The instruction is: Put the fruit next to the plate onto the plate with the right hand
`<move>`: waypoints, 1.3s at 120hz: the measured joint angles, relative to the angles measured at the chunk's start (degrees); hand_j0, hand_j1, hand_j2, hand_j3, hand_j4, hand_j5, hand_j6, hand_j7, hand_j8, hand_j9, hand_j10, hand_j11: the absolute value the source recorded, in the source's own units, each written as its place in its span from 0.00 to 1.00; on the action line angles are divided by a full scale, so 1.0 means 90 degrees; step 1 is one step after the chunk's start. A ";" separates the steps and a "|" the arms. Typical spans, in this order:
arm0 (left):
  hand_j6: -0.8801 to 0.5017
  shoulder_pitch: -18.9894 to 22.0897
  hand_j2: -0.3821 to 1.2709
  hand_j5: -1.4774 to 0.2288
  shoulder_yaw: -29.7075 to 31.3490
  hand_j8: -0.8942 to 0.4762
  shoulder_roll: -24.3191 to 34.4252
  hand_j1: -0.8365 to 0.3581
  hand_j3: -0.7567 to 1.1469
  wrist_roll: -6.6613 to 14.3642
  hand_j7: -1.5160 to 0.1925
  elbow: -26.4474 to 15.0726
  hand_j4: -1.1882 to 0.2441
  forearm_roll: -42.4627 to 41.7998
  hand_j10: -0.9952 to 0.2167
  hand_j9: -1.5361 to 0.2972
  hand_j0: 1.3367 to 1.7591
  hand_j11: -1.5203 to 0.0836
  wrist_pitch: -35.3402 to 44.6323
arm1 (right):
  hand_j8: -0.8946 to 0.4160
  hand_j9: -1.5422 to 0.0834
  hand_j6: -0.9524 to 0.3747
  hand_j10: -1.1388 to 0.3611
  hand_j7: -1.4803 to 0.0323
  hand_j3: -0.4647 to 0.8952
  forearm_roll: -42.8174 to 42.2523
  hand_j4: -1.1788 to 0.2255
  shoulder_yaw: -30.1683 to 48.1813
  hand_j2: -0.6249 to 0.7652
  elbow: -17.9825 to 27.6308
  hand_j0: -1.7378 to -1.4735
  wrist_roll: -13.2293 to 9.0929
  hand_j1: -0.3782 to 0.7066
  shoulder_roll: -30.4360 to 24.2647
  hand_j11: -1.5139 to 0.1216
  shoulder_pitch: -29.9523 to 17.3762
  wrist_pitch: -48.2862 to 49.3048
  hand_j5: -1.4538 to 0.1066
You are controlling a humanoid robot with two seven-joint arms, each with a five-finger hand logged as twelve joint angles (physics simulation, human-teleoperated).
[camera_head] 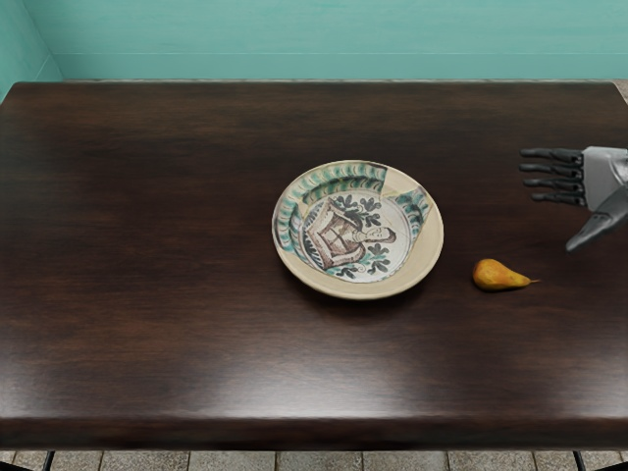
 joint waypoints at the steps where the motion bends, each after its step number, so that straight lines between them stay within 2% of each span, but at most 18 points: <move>1: 0.64 0.0000 0.23 0.87 0.0000 0.65 0.0000 0.99 0.40 0.0000 0.89 0.0000 0.83 0.0000 0.82 0.84 0.76 0.95 0.0000 | 0.67 0.93 0.70 0.74 0.96 0.34 0.0000 0.82 0.0009 0.45 0.0005 0.30 -0.0014 0.05 0.0005 0.91 0.0008 0.0000 0.91; 16: 0.64 0.0002 0.23 0.87 0.0000 0.65 0.0000 0.99 0.40 0.0000 0.89 0.0000 0.83 0.0000 0.82 0.84 0.76 0.95 0.0000 | 0.66 0.93 0.70 0.74 0.96 0.34 -0.0056 0.82 0.0083 0.45 0.0051 0.30 -0.0234 0.05 0.0182 0.91 0.0105 0.0000 0.91; 25: 0.64 0.0006 0.23 0.87 0.0000 0.65 0.0000 0.99 0.40 0.0000 0.89 0.0000 0.83 0.0000 0.82 0.84 0.76 0.95 0.0000 | 0.66 0.93 0.70 0.74 0.96 0.34 -0.0560 0.82 0.0244 0.45 0.0171 0.30 -0.0392 0.05 0.0243 0.91 0.0125 0.0001 0.91; 38: 0.64 0.0000 0.23 0.87 0.0001 0.65 0.0000 0.99 0.40 0.0000 0.89 0.0000 0.83 0.0000 0.82 0.84 0.76 0.95 0.0000 | 0.66 0.93 0.70 0.74 0.96 0.34 -0.1916 0.82 0.0728 0.45 0.0900 0.30 -0.0492 0.05 0.0261 0.91 0.0099 0.0001 0.91; 55: 0.64 0.0006 0.23 0.87 0.0001 0.65 0.0000 0.99 0.40 0.0000 0.89 0.0000 0.83 0.0000 0.82 0.84 0.76 0.95 0.0000 | 0.66 0.93 0.70 0.74 0.96 0.34 -0.3470 0.82 0.0848 0.45 0.1847 0.30 -0.0533 0.05 0.0229 0.91 -0.0103 -0.0063 0.91; 72: 0.64 0.0000 0.23 0.87 0.0001 0.65 0.0000 0.99 0.40 0.0000 0.89 0.0000 0.83 0.0000 0.82 0.84 0.76 0.95 0.0000 | 0.66 0.93 0.69 0.74 0.96 0.34 -0.4612 0.82 0.0874 0.45 0.2453 0.30 -0.0543 0.05 0.0402 0.91 -0.0609 -0.1377 0.91; 85: 0.64 0.0000 0.23 0.87 0.0001 0.65 0.0000 0.99 0.40 0.0000 0.89 0.0000 0.83 0.0000 0.82 0.84 0.76 0.95 0.0000 | 0.63 0.90 0.67 0.72 0.93 0.34 -0.5322 0.79 0.0880 0.44 0.2670 0.30 -0.0544 0.09 0.0731 0.88 -0.1180 -0.2505 0.88; 104: 0.64 0.0001 0.23 0.87 0.0002 0.65 0.0000 0.99 0.40 0.0000 0.89 0.0000 0.83 0.0000 0.82 0.84 0.76 0.95 0.0000 | 0.55 0.82 0.59 0.65 0.84 0.34 -0.5785 0.72 0.0886 0.43 0.2896 0.30 -0.0512 0.20 0.0883 0.80 -0.1800 -0.3603 0.80; 129: 0.64 0.0000 0.23 0.87 0.0002 0.65 0.0000 0.99 0.40 0.0000 0.89 0.0000 0.83 0.0000 0.82 0.84 0.76 0.95 0.0000 | 0.48 0.74 0.52 0.59 0.76 0.34 -0.6056 0.65 0.0876 0.42 0.2958 0.30 -0.0489 0.31 0.0967 0.72 -0.2230 -0.4409 0.72; 156: 0.64 0.0000 0.23 0.87 0.0001 0.65 0.0000 0.99 0.40 0.0000 0.89 0.0000 0.83 0.0000 0.82 0.84 0.76 0.95 0.0000 | 0.41 0.67 0.45 0.52 0.68 0.34 -0.6320 0.59 0.0874 0.40 0.2961 0.30 -0.0479 0.41 0.1335 0.65 -0.2522 -0.4900 0.64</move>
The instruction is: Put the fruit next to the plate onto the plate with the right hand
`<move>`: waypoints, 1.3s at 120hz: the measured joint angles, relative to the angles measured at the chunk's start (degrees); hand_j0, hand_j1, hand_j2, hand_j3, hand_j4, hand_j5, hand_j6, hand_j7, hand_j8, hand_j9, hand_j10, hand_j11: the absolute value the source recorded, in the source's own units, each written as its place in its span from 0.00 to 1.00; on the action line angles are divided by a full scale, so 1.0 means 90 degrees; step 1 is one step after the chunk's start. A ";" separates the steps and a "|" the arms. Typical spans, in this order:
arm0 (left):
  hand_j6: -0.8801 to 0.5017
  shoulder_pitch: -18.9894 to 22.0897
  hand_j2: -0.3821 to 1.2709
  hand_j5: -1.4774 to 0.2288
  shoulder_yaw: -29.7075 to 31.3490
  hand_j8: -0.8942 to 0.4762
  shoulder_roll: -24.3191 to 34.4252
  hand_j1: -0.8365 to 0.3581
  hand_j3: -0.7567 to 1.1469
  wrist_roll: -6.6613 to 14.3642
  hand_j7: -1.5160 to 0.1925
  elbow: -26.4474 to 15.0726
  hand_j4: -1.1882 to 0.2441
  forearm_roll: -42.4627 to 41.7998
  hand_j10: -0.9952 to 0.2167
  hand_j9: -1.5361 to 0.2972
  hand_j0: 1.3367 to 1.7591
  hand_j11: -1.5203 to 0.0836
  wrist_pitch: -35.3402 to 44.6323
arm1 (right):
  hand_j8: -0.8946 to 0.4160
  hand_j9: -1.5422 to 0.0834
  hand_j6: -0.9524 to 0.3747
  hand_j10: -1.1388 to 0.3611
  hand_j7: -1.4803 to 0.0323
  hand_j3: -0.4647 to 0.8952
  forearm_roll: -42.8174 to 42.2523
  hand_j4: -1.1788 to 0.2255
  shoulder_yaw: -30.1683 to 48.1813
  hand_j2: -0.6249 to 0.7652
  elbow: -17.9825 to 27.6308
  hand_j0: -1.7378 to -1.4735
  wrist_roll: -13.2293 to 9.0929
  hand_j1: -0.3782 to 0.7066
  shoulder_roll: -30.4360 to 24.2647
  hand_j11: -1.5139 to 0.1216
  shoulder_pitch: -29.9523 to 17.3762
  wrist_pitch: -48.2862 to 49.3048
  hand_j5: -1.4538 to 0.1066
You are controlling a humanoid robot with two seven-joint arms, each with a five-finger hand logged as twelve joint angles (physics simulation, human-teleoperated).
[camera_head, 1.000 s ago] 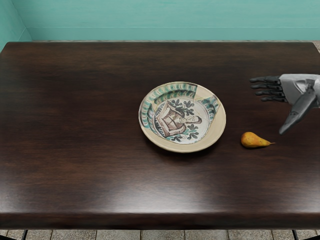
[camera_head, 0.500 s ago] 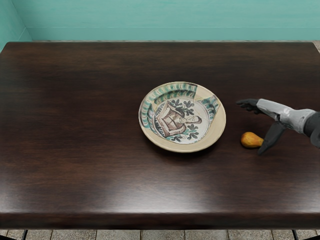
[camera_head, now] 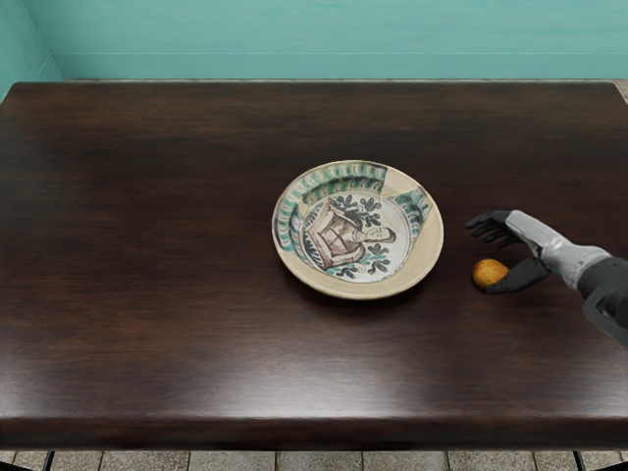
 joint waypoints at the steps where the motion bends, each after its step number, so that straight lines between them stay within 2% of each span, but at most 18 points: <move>1: 0.64 0.0000 0.23 0.87 0.0000 0.65 0.0000 0.99 0.40 0.0000 0.89 0.0000 0.83 0.0000 0.82 0.84 0.76 0.95 0.0000 | 0.41 0.67 0.45 0.52 0.68 0.34 -0.0004 0.59 0.0000 0.40 0.0000 0.30 0.0000 0.41 0.0006 0.65 -0.0007 -0.0006 0.64; 86: 0.64 0.0007 0.23 0.87 0.0000 0.65 0.0000 0.99 0.40 0.0000 0.89 0.0000 0.83 0.0000 0.82 0.84 0.76 0.95 0.0000 | 0.32 0.57 0.36 0.45 0.58 0.34 -0.0087 0.50 -0.0025 0.39 -0.0023 0.30 -0.0006 0.54 0.0104 0.55 -0.0394 -0.0561 0.54; 137: 0.64 0.0001 0.23 0.87 0.0000 0.65 0.0000 0.99 0.40 0.0000 0.89 0.0000 0.83 0.0000 0.82 0.84 0.76 0.95 0.0000 | 0.34 0.56 0.34 0.43 0.56 0.34 -0.0103 0.48 -0.0093 0.39 -0.0081 0.30 -0.0004 0.58 0.0268 0.54 -0.0415 -0.0584 0.53; 156: 0.64 0.0002 0.23 0.87 0.0000 0.65 0.0000 0.99 0.40 0.0000 0.89 0.0000 0.83 0.0000 0.82 0.84 0.76 0.95 0.0000 | 0.36 0.53 0.32 0.42 0.52 0.34 -0.0092 0.46 -0.0074 0.44 -0.0086 0.31 -0.0002 0.60 0.0280 0.51 -0.0415 -0.0581 0.49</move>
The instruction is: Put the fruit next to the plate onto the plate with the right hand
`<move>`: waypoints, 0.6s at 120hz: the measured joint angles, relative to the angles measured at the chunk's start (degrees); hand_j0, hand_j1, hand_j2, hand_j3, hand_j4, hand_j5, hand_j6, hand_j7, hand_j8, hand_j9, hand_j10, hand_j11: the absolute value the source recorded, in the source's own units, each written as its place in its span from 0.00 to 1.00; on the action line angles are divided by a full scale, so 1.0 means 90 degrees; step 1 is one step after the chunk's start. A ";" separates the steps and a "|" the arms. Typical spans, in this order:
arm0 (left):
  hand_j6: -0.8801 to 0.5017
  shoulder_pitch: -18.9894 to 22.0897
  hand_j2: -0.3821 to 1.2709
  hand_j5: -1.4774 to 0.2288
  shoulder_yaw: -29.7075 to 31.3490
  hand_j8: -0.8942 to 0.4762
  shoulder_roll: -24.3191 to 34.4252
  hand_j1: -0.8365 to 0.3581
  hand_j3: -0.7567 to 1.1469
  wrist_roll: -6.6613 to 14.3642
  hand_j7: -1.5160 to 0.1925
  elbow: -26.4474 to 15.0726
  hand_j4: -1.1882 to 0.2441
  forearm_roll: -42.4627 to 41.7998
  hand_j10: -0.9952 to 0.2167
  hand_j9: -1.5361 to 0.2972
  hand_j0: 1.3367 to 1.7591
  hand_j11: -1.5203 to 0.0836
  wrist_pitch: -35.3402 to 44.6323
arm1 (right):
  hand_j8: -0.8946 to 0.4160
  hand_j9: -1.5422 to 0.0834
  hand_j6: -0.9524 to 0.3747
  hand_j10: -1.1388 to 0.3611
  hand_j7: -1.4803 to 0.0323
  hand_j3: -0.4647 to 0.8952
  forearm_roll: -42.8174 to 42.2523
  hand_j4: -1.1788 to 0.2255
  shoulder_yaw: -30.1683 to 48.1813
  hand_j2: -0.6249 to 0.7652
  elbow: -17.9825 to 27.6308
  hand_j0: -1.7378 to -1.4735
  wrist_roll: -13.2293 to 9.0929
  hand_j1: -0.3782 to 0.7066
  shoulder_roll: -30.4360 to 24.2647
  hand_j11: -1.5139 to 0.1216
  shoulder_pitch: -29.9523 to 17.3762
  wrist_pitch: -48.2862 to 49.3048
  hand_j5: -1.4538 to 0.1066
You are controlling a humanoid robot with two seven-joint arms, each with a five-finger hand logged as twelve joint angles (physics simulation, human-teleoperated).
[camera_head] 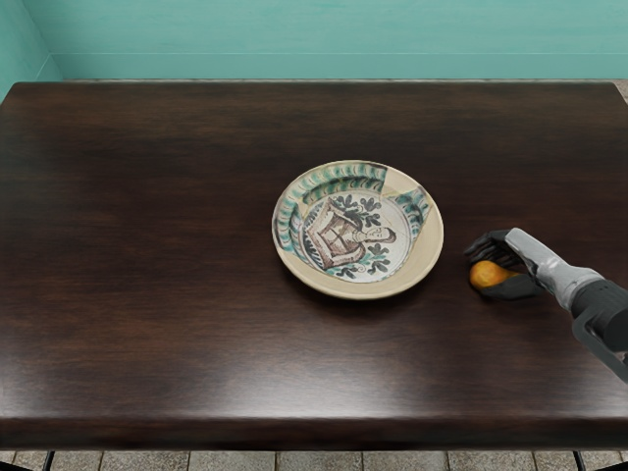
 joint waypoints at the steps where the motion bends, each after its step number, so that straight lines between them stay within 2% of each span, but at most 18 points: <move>1: 0.64 -0.0001 0.23 0.87 0.0000 0.65 0.0000 0.99 0.40 0.0000 0.89 0.0000 0.83 0.0000 0.82 0.84 0.76 0.95 0.0000 | 0.36 0.52 0.32 0.42 0.52 0.34 0.0000 0.46 0.0001 0.44 0.0000 0.31 0.0000 0.60 0.0000 0.50 0.0000 0.0001 0.49; 25: 0.64 -0.0002 0.23 0.87 0.0001 0.65 0.0000 0.99 0.40 0.0000 0.89 0.0000 0.83 0.0000 0.82 0.84 0.76 0.95 0.0000 | 0.35 0.49 0.30 0.42 0.49 0.34 0.0018 0.44 0.0091 0.51 0.0002 0.30 -0.0006 0.60 -0.0035 0.47 0.0010 0.0017 0.45; 72: 0.64 -0.0002 0.23 0.87 0.0000 0.65 0.0000 0.99 0.40 0.0000 0.89 0.0000 0.83 0.0000 0.82 0.84 0.76 0.95 0.0000 | 0.35 0.48 0.29 0.42 0.47 0.34 0.0054 0.43 0.0612 0.54 0.0204 0.30 -0.0057 0.60 -0.0215 0.46 0.0062 0.0257 0.43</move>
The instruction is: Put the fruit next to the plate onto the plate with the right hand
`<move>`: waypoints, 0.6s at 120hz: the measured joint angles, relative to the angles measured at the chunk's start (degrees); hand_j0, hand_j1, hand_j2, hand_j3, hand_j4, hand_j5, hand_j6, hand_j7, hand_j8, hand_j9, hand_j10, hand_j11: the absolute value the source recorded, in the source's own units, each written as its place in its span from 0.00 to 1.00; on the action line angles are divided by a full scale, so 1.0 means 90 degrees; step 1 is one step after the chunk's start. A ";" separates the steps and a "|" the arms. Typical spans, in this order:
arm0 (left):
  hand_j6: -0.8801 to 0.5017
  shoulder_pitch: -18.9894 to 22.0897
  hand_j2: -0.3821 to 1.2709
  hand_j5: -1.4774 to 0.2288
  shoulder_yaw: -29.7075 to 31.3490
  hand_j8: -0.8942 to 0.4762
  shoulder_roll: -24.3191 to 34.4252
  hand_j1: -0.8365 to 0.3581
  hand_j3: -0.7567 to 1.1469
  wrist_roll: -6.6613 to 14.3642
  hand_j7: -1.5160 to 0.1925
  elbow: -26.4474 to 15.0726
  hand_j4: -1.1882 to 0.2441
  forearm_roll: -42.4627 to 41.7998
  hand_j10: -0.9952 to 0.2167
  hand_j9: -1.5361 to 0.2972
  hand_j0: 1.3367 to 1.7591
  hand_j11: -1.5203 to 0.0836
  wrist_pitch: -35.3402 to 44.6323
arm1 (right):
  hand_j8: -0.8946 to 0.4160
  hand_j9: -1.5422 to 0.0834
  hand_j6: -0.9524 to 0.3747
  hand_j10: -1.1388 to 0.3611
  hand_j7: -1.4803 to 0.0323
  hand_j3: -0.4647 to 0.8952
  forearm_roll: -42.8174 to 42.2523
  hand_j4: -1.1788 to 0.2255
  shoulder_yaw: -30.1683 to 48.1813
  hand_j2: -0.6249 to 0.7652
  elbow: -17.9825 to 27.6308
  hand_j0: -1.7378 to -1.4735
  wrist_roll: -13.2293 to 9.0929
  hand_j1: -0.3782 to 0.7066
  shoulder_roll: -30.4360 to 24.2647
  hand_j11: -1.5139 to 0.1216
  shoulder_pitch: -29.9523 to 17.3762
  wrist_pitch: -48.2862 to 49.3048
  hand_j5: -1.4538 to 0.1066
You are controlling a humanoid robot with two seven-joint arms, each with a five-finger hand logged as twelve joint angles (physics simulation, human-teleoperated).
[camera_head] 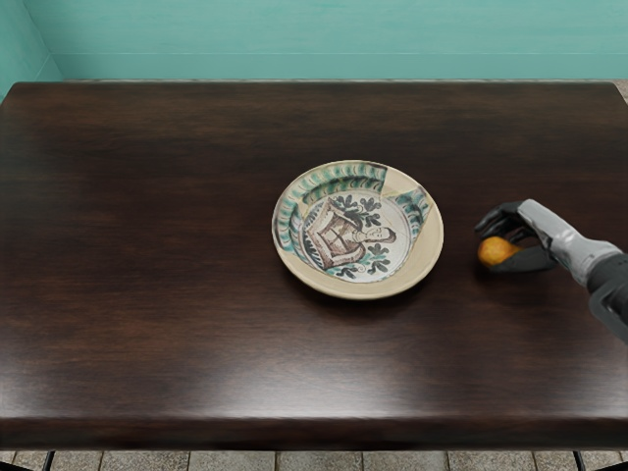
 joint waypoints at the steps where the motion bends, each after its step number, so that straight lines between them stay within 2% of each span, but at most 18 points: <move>1: 0.64 0.0000 0.23 0.87 0.0000 0.65 0.0000 0.99 0.40 0.0000 0.89 0.0000 0.83 0.0000 0.82 0.84 0.76 0.95 0.0000 | 0.35 0.48 0.29 0.42 0.47 0.34 0.0002 0.43 0.0024 0.54 0.0002 0.30 -0.0001 0.60 0.0001 0.46 0.0002 0.0022 0.43; 43: 0.64 0.0005 0.23 0.87 0.0001 0.65 0.0000 0.99 0.40 0.0000 0.89 0.0000 0.83 0.0000 0.82 0.84 0.76 0.95 0.0000 | 0.36 0.48 0.30 0.43 0.48 0.34 0.0089 0.43 0.0602 0.52 0.0079 0.30 -0.0020 0.60 0.0066 0.46 0.0069 0.0540 0.44; 72: 0.64 0.0000 0.23 0.87 0.0001 0.65 0.0000 0.99 0.40 0.0000 0.89 0.0000 0.83 0.0000 0.82 0.84 0.76 0.95 0.0000 | 0.35 0.48 0.30 0.42 0.48 0.34 0.0158 0.43 0.0830 0.52 0.0085 0.30 -0.0053 0.60 0.0362 0.47 0.0174 0.0806 0.44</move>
